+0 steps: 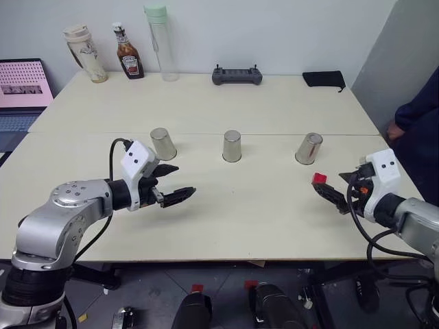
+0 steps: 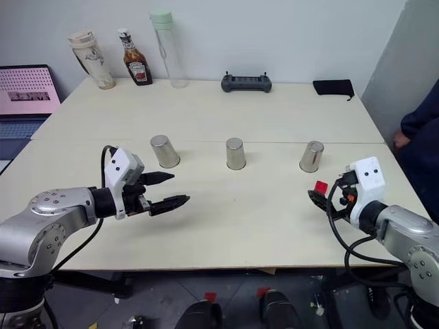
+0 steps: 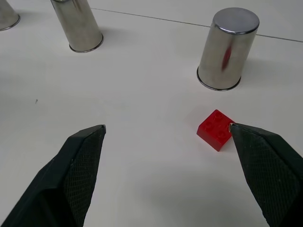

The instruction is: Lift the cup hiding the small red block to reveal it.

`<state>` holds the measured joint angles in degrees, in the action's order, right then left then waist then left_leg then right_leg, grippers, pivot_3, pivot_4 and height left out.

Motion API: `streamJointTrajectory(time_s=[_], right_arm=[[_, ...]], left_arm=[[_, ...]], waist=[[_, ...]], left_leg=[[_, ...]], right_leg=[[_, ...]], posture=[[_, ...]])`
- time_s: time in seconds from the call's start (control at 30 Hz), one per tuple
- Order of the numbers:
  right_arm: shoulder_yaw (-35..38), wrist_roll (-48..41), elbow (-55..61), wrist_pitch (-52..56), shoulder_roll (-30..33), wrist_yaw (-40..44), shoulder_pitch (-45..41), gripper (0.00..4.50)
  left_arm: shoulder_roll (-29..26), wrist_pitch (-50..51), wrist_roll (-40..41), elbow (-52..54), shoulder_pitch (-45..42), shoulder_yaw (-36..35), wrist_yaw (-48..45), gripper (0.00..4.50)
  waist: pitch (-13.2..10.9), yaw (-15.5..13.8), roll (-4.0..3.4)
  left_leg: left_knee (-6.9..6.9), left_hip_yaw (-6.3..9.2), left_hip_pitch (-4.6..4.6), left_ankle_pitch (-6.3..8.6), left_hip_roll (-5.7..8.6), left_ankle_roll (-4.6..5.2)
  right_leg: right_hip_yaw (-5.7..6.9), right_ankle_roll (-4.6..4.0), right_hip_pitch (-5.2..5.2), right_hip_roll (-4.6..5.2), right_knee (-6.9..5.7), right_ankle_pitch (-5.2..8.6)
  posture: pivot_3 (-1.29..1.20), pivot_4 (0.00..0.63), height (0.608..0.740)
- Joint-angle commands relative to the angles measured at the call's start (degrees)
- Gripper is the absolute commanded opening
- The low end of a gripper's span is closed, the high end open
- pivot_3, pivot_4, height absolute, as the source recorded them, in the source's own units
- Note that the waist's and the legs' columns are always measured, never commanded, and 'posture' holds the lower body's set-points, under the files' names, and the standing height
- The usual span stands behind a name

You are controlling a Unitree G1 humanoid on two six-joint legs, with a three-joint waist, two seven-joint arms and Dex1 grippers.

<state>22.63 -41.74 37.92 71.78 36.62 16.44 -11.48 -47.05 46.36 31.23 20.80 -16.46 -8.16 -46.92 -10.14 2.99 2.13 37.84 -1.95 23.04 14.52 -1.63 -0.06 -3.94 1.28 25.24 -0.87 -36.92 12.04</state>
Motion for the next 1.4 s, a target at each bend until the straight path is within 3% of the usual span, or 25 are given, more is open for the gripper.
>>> streamJointTrajectory(time_s=[0.03, 1.4], right_arm=[[0.98, -0.68, 1.11, -0.95, 0.77, 0.39, -0.91, 4.44], [0.76, -0.49, 0.87, -1.32, 0.6, 0.35, -0.73, 4.44]], left_arm=[[-0.54, -1.41, -0.12, 0.77, -0.39, -0.32, -0.4, 4.5], [-0.59, -1.76, -0.26, -1.71, -3.35, 1.1, -1.59, 4.5]], waist=[[0.0, -0.01, 0.0], [0.0, -0.1, 0.0]], left_leg=[[0.0, 0.0, 0.0, 0.0, 0.0, 0.0], [0.03, -0.01, -0.01, 0.0, 0.0, 0.0]], right_leg=[[0.0, 0.0, 0.0, 0.0, 0.0, 0.0], [0.0, 0.01, -0.01, -0.01, -0.05, -0.01]], posture=[[0.0, 0.15, 0.74], [0.0, 0.15, 0.74]])
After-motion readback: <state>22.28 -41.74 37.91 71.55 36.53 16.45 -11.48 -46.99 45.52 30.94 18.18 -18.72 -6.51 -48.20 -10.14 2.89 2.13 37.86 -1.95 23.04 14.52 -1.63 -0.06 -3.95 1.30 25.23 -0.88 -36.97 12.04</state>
